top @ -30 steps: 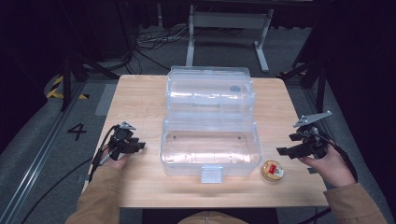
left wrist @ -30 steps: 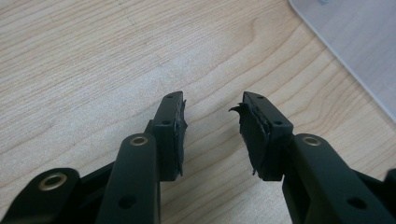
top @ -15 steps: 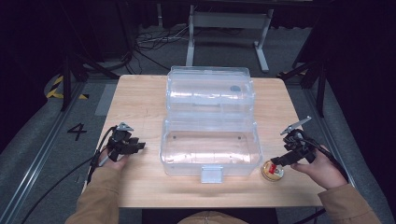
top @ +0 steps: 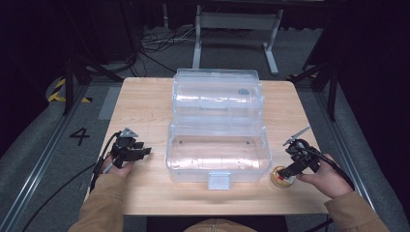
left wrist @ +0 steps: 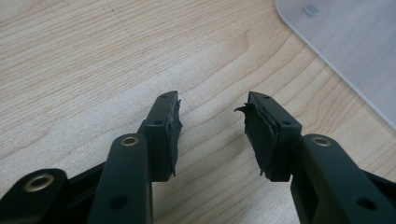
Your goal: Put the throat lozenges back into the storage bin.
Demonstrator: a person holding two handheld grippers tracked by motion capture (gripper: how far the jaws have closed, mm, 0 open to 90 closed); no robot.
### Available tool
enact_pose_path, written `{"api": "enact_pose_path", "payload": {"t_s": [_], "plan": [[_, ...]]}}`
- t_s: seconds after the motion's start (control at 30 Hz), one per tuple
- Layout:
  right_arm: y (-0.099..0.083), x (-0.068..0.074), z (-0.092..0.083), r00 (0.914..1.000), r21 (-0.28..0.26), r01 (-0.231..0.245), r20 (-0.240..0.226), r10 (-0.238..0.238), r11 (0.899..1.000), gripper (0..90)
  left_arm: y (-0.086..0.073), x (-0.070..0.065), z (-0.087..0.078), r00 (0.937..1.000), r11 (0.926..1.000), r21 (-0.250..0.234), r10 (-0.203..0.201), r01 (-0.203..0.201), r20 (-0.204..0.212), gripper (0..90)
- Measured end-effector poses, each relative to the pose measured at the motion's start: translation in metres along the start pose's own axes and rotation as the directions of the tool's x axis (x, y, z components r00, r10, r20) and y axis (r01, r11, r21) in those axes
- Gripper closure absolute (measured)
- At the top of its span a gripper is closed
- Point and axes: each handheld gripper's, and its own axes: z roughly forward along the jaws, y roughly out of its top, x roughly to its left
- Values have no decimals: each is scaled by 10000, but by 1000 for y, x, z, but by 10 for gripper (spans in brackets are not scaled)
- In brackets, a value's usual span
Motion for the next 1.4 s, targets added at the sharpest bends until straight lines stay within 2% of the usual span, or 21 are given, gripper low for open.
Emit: {"api": "enact_pose_path", "payload": {"t_s": [0.23,0.37,0.5,0.67,0.77,0.87,1.07,1.4], "plan": [[2,5,10,9999,459,80,128,-86,9989,149,1,0,-1,10000,9999,119,11,-10,-68,556],[2,5,15,9998,660,75,188,-88,9978,148,2,-1,-2,9994,9990,305,-334,337,-81,567],[3,6,19,10000,823,35,51,-39,9966,148,3,-2,-4,9991,9984,433,-357,366,-212,572],[3,8,26,9998,1112,35,170,-54,9938,143,7,-6,-8,9996,9992,283,-264,267,-109,572],[2,8,27,9999,1072,-5,109,-6,9942,142,9,-10,-12,9998,9997,196,-173,174,-32,571],[1,9,27,10000,1034,-64,1,64,9946,143,13,-15,-14,10000,9999,117,55,-55,-19,571],[1,12,25,9995,1072,-2,-322,37,9942,143,13,-15,-15,9999,9998,170,76,-75,-66,573],[-1,16,38,9999,1531,132,-25,-130,9881,143,12,-14,-15,10000,9999,145,-4,5,-78,576]]}}
